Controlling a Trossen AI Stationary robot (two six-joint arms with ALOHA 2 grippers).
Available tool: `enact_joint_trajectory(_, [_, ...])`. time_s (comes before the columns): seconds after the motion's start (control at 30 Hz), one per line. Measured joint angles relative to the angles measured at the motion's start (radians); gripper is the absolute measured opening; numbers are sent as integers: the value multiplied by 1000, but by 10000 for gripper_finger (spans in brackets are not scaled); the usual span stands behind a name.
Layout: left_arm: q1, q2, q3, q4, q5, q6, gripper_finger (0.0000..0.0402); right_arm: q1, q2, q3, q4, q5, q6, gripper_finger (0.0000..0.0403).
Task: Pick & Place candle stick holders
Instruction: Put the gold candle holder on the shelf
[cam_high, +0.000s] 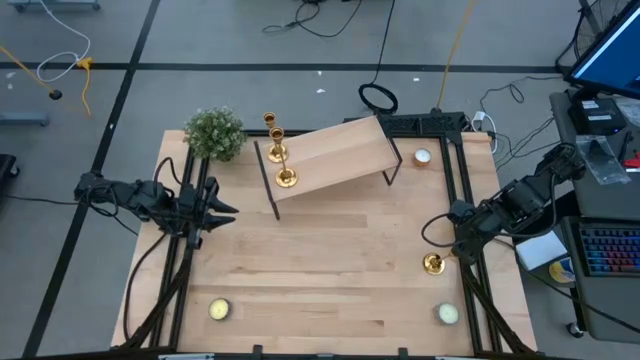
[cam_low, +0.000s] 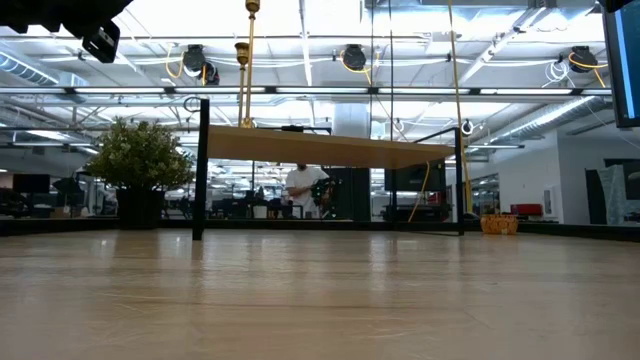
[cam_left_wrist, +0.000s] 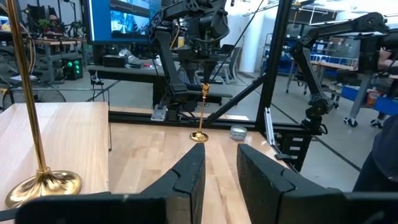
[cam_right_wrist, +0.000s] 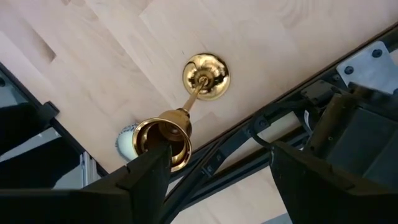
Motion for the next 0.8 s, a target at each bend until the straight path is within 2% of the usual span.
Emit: enact_joint_trajectory(0.8, [0, 0, 0, 0, 0, 0, 93, 0, -4, 0, 0, 5, -120, 254])
